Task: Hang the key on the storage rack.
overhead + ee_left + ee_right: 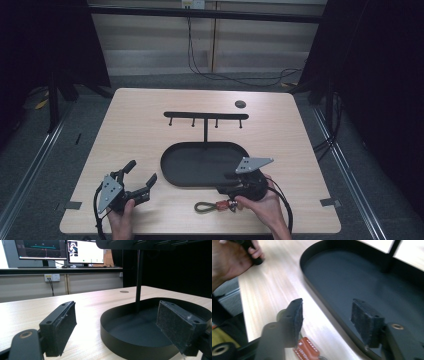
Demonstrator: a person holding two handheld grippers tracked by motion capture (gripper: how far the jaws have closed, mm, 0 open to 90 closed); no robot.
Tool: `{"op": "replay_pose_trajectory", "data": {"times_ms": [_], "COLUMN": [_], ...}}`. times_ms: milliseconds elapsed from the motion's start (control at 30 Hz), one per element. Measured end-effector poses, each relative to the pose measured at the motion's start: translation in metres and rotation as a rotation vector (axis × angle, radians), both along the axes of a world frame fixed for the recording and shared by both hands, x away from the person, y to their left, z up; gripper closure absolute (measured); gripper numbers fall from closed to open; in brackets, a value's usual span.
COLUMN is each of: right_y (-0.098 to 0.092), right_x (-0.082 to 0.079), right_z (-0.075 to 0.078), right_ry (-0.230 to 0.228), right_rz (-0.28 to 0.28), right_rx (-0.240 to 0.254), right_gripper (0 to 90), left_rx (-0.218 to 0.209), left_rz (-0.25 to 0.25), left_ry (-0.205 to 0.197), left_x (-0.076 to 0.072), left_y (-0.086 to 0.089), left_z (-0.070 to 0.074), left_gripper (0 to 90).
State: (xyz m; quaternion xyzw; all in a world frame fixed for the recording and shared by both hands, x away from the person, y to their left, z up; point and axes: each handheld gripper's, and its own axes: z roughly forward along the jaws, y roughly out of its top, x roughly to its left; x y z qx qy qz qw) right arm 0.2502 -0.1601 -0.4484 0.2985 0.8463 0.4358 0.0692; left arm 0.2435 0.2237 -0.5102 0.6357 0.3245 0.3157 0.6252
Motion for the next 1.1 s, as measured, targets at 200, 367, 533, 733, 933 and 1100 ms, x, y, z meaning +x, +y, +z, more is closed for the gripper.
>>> {"op": "replay_pose_trajectory", "data": {"times_ms": [200, 367, 533, 733, 933, 1100], "right_y": [0.009, 0.012, 0.016, 0.021, 0.029, 0.035], "right_x": [0.004, 0.005, 0.007, 0.008, 0.009, 0.008], "right_z": [0.003, 0.004, 0.006, 0.003, -0.001, -0.007], "right_ry": [0.028, 0.027, 0.070, 0.103, 0.109, 0.126], "right_rz": [0.049, 0.055, 0.099, 0.149, 0.154, 0.188], "right_rx": [-0.020, -0.028, -0.058, -0.070, -0.116, -0.149], "right_gripper": [56.8, 59.9, 57.1, 55.5, 53.0, 59.3], "left_rx": [0.000, 0.000, 0.000, 0.000, 0.000, 0.000], "left_rz": [0.000, 0.000, 0.000, 0.000, 0.000, 0.000], "left_ry": [0.000, 0.000, 0.000, 0.001, 0.000, 0.000], "left_x": [0.000, 0.000, 0.000, 0.000, 0.000, 0.000], "left_y": [0.000, 0.000, 0.000, 0.000, 0.000, 0.000], "left_z": [0.000, 0.000, 0.000, 0.000, 0.000, 0.000], "left_gripper": [15.9, 15.9, 15.9, 15.9, 15.9, 15.9]}}
